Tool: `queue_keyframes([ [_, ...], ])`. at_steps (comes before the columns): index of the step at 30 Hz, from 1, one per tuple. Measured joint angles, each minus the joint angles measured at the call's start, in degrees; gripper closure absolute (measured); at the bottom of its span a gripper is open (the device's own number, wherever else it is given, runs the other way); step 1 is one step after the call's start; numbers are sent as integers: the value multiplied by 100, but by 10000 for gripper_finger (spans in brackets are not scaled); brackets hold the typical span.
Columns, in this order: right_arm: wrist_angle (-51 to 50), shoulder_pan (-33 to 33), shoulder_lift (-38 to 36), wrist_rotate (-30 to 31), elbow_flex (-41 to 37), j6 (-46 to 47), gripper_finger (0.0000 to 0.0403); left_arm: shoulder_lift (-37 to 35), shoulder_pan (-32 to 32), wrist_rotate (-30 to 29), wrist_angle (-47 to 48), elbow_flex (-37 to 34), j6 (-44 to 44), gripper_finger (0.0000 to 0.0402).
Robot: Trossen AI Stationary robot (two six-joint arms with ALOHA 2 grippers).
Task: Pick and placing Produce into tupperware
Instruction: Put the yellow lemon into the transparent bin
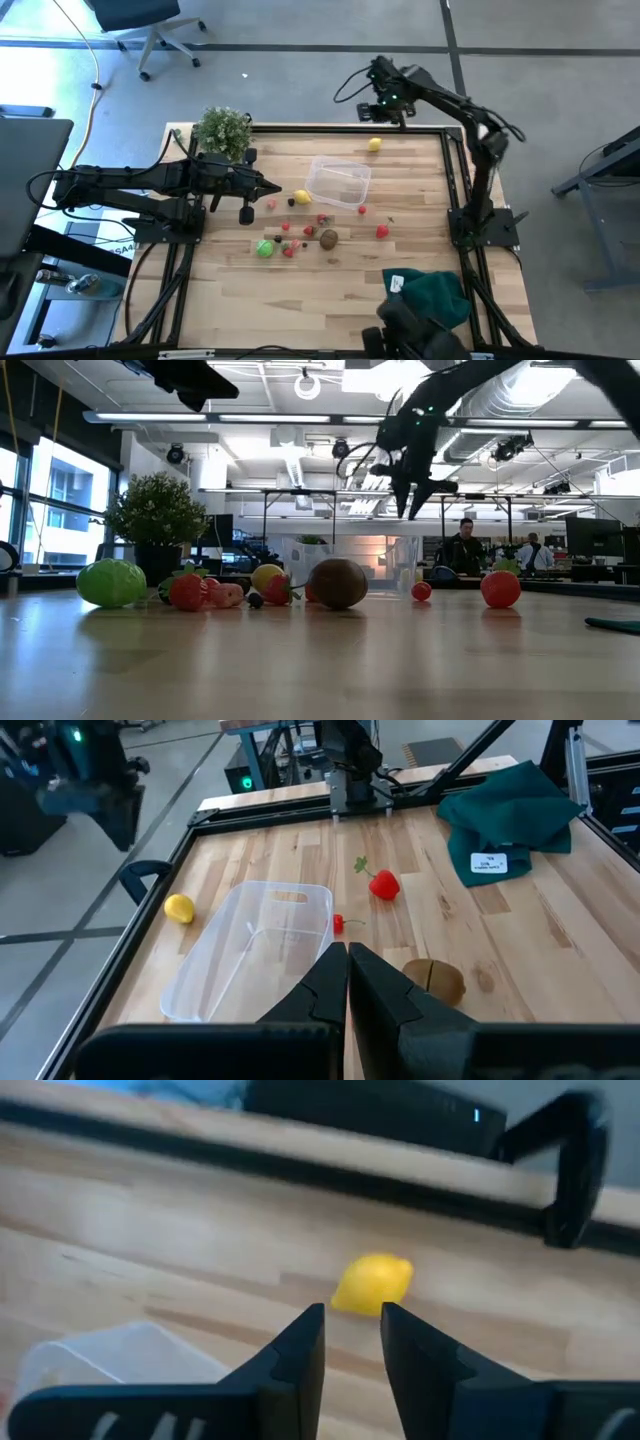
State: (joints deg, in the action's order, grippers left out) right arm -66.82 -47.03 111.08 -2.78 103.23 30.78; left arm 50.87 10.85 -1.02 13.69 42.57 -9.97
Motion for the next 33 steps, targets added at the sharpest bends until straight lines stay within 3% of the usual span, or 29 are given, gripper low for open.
queue_keyframes([
  [6,-577,-16,555,117,232,29,273,0,0,132,35,0,9,396],
  [19,294,-63,641,-75,-481,802,193,0,-1,147,28,0,-26,396],
  [33,1179,-57,637,-209,-1198,1424,186,0,0,147,35,0,-51,396],
])
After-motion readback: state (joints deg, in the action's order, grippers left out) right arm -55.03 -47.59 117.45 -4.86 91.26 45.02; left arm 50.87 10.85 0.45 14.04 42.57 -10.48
